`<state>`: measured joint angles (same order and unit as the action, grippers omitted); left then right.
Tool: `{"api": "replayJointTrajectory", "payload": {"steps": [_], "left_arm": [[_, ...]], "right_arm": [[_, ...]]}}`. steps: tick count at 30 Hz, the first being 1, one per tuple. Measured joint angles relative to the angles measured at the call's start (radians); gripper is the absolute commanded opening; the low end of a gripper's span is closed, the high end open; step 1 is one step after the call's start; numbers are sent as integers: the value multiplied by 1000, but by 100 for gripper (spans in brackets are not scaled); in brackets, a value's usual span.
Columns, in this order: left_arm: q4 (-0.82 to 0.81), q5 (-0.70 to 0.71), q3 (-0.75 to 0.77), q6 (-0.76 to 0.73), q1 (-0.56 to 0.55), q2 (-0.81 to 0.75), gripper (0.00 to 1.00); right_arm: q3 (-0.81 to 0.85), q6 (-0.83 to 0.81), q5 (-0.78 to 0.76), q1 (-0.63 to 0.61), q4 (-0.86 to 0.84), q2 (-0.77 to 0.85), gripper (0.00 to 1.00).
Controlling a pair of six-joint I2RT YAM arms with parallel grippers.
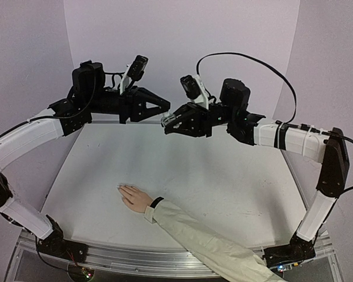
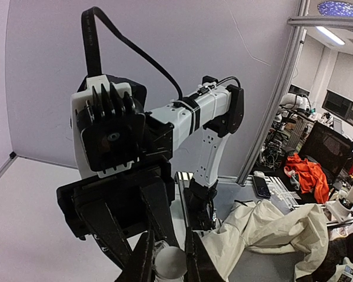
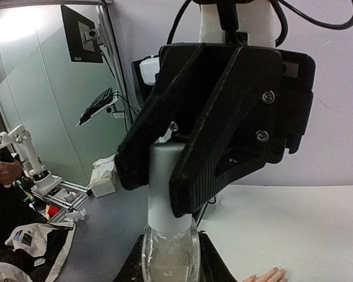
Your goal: Paint the nails
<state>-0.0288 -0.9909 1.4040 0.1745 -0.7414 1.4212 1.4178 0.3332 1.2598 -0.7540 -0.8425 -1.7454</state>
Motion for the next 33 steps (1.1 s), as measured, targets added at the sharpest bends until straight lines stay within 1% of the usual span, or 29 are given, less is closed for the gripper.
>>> {"api": "replayJointTrajectory", "payload": {"steps": [1,3,4,5,8,10,11,13,15,20,22,25,27,29,33], "left_arm": [[0,-5,2,0,5,4,2],[-6,-8,4,0,18,15,17],[-6,-3,4,3,26,21,26],[0,7,4,11,37,26,42],[54,39,0,61,77,40,76],[89,72,-7,91,106,42,89],[101,90,-8,98,116,42,92],[110,129,-10,126,130,42,93],[116,171,-10,159,131,41,91],[129,324,-10,277,126,42,76],[137,365,-4,325,126,49,71],[137,406,23,378,127,80,65],[137,428,35,393,122,98,62],[138,449,36,401,114,105,55],[143,490,36,400,89,105,48]], "right_arm": [[-1,10,2,4,1,0,0],[-8,21,-8,13,1,0,0],[-18,23,-23,17,0,0,0],[-29,19,-45,21,0,1,0],[-55,-47,-182,41,44,14,0],[-60,-103,-311,58,92,32,0],[-60,-125,-376,63,114,42,0],[-63,-156,-506,74,141,61,0],[-72,-179,-621,77,160,79,0],[-84,-206,-862,48,194,87,0],[-87,-211,-945,17,209,87,0],[-88,-222,-1064,-40,230,87,0],[-87,-232,-1117,-76,243,85,0],[-87,-238,-1150,-104,247,78,0],[-87,-246,-1189,-139,255,55,0]]}}
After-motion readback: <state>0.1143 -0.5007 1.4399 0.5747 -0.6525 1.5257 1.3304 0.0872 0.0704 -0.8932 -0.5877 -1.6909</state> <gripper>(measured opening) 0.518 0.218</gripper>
